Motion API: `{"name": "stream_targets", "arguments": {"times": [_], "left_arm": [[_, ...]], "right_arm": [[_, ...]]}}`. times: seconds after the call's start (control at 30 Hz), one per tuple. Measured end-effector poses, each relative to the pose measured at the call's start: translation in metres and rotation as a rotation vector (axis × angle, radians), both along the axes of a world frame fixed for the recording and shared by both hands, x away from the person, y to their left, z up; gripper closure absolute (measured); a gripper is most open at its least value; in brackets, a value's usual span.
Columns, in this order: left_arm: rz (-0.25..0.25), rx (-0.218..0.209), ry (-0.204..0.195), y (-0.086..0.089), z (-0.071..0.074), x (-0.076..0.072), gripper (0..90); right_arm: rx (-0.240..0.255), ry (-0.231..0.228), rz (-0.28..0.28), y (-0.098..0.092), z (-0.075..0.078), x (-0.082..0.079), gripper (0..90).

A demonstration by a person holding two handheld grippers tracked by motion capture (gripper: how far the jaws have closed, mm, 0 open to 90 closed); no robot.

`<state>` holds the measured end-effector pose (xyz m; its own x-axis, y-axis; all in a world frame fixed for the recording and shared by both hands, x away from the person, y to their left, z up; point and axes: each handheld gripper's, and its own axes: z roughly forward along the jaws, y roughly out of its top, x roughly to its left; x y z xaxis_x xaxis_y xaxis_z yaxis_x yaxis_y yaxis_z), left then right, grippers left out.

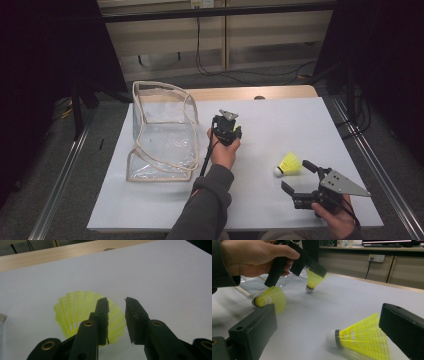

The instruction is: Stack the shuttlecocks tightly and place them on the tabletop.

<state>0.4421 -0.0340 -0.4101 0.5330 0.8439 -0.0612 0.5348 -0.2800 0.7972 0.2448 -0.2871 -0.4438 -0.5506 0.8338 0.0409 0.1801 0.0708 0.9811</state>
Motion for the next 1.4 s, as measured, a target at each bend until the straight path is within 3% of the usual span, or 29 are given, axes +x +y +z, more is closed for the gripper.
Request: {"name": "stream_targets", "arguments": {"times": [0.33,0.67,1.0,1.1,1.4], "left_arm": [[-0.004,-0.008,0.019,-0.001,0.001,0.002,72.6],[-0.019,-0.014,0.04,-0.003,0.003,0.003,82.6],[-0.038,-0.028,0.042,-0.009,0.005,0.005,82.9],[-0.039,-0.009,0.038,-0.01,0.007,0.004,82.6],[-0.037,-0.014,0.044,-0.01,0.008,0.004,81.3]], "right_arm": [[-0.007,-0.002,0.001,0.0,0.0,0.0,0.9],[-0.007,-0.002,0.004,0.0,0.0,0.0,1.0],[-0.007,-0.002,0.003,0.0,0.0,0.0,1.0],[-0.007,-0.001,0.003,0.0,0.0,0.0,1.1],[-0.007,0.0,0.004,0.0,0.0,0.0,1.1]]}}
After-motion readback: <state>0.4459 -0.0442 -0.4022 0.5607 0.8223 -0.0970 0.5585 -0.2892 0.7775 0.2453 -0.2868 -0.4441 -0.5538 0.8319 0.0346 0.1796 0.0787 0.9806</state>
